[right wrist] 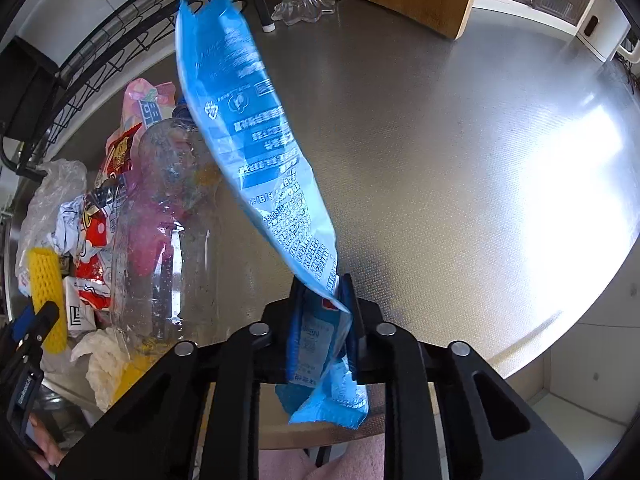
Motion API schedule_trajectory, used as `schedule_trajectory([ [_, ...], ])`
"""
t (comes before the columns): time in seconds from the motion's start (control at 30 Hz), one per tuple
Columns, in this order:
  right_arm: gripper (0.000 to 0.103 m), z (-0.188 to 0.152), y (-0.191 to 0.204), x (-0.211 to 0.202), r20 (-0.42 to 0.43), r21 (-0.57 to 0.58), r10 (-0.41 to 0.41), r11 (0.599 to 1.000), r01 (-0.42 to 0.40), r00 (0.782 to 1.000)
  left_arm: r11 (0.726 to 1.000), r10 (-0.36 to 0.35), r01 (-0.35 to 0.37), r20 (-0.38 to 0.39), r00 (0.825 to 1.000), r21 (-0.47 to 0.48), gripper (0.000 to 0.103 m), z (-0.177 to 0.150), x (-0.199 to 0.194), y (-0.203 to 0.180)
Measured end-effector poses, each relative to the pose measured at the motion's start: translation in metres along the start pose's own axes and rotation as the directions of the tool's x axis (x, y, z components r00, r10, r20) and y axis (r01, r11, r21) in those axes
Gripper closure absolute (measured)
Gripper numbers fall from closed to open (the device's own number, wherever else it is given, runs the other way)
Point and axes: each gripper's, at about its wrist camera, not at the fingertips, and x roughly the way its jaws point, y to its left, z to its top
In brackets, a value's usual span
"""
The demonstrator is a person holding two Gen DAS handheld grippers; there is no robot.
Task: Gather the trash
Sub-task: 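Grasp the blue wrapper with the right tool while the left tool grasps a yellow foam net, then carry both items down to the floor bin and open both tools over it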
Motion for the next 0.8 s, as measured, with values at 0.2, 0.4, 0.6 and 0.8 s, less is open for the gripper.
schedule_trajectory([
  [0.2,0.096,-0.004,-0.005,-0.017,0.035,0.017,0.011,1.000,-0.011,0.999,1.000,0.008,-0.008,0.024,1.000,-0.013,0.091,0.002,-0.011,0.003],
  [0.4,0.096,-0.005,-0.013,-0.047,0.093,0.037,0.017,0.999,-0.021,0.995,1.000,0.013,-0.011,0.080,0.997,-0.019,0.093,0.007,-0.041,0.002],
  [0.6,0.096,-0.024,-0.009,-0.095,0.168,0.013,0.055,0.998,-0.058,0.984,1.000,0.021,-0.018,0.164,0.986,-0.015,0.093,0.000,-0.095,-0.006],
  [0.8,0.096,-0.054,0.012,-0.141,0.223,-0.061,0.124,0.992,-0.113,0.967,0.999,0.025,-0.020,0.204,0.979,-0.030,0.093,-0.028,-0.143,-0.011],
])
